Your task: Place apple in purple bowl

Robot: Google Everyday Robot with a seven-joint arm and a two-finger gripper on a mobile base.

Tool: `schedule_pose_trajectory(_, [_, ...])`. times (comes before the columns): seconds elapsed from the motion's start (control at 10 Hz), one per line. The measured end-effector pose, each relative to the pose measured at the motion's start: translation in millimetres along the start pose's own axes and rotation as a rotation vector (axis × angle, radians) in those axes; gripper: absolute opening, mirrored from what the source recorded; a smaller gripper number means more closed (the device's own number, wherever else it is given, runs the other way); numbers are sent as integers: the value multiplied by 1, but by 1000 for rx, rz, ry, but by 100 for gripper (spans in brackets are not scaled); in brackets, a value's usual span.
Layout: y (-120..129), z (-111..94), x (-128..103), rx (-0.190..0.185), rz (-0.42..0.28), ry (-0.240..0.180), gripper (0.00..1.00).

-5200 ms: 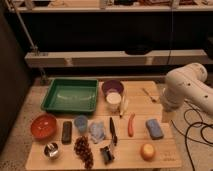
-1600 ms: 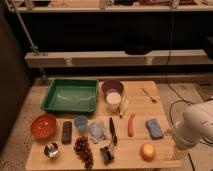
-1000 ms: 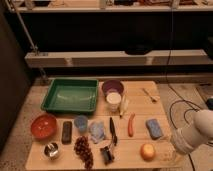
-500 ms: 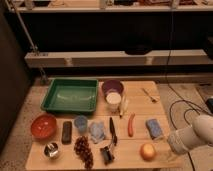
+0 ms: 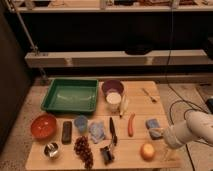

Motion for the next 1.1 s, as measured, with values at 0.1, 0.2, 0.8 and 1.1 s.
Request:
schedule_pose_trajectory(0.1, [1,5,1,-15,4,-6,80])
schedule_pose_trajectory(0.2, [4,20,5,-44,8,-14,80])
schedule_pose_trajectory(0.8, [17,68,4,-125,-27,-32,63])
schedule_pose_trajectory(1.1, [18,59,0,-140,-26,-45,36])
